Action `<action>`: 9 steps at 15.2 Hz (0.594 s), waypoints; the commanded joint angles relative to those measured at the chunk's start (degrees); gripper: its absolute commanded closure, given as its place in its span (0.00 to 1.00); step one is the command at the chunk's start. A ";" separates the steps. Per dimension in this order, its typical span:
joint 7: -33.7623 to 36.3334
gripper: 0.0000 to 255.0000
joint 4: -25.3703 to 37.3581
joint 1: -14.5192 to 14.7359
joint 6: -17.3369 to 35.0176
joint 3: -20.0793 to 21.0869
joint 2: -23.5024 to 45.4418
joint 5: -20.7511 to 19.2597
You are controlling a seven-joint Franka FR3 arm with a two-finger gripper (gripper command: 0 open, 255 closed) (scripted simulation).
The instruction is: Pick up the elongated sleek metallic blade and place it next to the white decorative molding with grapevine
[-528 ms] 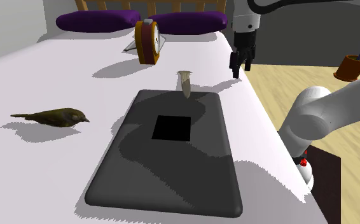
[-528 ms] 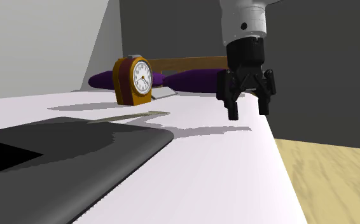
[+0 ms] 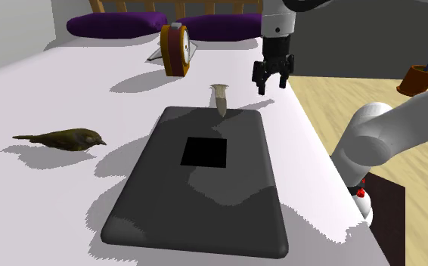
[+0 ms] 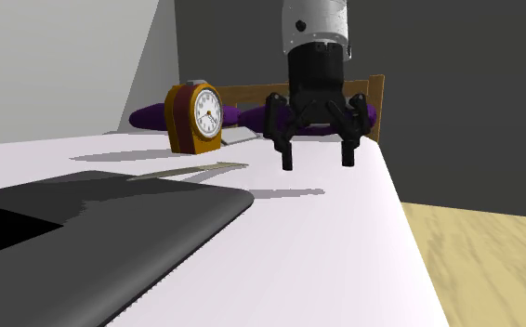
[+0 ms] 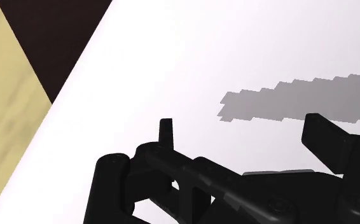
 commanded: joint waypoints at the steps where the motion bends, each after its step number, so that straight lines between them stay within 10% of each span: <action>1: 6.29 0.00 2.19 -0.47 1.20 2.61 2.50 2.46; 9: 29.77 0.00 13.09 -3.15 6.29 11.94 13.86 7.80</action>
